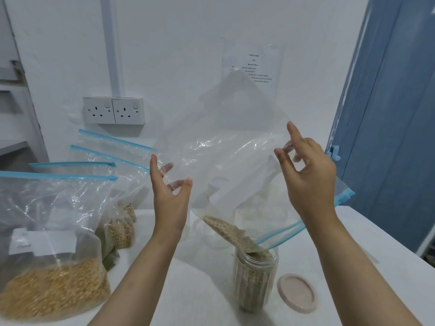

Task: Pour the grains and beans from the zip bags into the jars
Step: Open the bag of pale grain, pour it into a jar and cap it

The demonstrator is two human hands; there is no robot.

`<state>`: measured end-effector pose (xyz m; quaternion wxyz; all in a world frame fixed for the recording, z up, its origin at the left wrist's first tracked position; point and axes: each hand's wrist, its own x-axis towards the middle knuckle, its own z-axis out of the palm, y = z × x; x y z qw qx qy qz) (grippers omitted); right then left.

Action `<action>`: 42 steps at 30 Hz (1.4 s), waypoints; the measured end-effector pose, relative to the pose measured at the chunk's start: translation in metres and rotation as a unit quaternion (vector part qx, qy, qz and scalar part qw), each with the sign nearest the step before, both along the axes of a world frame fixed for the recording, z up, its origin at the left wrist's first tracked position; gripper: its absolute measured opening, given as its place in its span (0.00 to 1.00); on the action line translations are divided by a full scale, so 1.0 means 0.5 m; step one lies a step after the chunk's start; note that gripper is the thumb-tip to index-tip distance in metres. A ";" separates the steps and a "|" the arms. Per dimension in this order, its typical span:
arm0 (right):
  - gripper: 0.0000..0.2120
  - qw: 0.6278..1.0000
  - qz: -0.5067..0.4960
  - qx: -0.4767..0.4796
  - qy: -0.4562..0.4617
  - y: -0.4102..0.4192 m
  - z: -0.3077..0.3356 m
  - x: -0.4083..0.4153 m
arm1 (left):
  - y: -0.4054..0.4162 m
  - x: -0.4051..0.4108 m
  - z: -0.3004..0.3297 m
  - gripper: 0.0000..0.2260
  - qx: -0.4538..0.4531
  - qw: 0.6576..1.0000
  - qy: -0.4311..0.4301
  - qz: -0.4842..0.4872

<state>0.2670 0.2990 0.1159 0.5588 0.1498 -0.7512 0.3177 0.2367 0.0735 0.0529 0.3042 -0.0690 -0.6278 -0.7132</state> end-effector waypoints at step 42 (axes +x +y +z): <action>0.16 0.983 0.182 0.005 0.016 0.075 -0.001 -0.062 | 0.111 0.015 -0.036 0.27 0.110 0.986 0.015 0.125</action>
